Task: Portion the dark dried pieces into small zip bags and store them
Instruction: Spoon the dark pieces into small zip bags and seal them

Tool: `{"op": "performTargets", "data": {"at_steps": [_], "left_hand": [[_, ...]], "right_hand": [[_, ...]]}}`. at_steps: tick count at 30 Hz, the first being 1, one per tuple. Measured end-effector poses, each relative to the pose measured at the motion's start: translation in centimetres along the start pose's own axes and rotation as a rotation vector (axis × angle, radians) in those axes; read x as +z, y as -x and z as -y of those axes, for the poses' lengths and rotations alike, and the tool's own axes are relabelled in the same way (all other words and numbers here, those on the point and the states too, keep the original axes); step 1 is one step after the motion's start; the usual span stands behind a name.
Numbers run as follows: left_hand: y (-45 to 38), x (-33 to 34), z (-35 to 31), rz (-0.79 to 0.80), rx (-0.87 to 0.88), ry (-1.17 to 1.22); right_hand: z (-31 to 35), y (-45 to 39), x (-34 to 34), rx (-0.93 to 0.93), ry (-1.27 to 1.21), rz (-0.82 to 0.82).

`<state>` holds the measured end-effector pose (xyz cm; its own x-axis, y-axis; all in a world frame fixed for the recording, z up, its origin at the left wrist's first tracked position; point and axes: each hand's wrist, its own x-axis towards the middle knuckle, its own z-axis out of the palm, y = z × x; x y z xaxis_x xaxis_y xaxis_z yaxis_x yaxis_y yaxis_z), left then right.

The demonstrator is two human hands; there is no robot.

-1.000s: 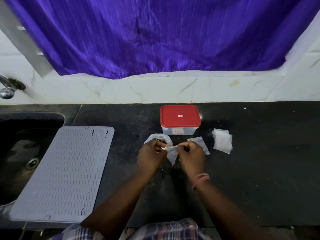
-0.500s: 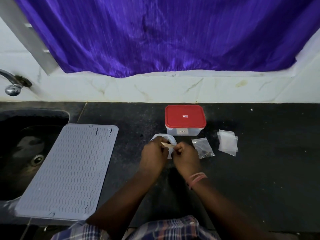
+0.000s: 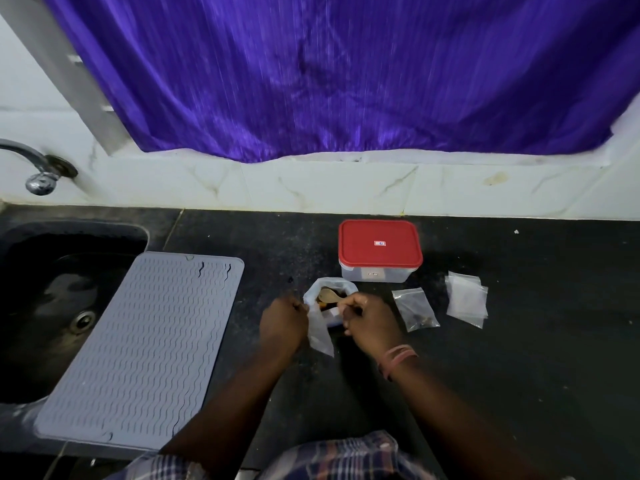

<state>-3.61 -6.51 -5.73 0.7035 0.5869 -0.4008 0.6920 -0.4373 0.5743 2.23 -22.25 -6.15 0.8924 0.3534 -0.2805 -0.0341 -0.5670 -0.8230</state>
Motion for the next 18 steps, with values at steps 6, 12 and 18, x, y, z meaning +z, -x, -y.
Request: {"op": "performTargets", "data": {"at_steps": [6, 12, 18], "left_hand": [[-1.2, -0.1, 0.6, 0.090, -0.061, 0.022], [-1.6, 1.9, 0.7, 0.256, -0.167, 0.456], [-2.3, 3.7, 1.7, 0.235, -0.237, 0.503]], "right_hand": [[-2.4, -2.3, -0.6, -0.008, 0.561, -0.260], [-2.4, -3.8, 0.1, 0.031, 0.474, -0.123], [-1.5, -3.5, -0.6, -0.269, 0.686, -0.150]]}}
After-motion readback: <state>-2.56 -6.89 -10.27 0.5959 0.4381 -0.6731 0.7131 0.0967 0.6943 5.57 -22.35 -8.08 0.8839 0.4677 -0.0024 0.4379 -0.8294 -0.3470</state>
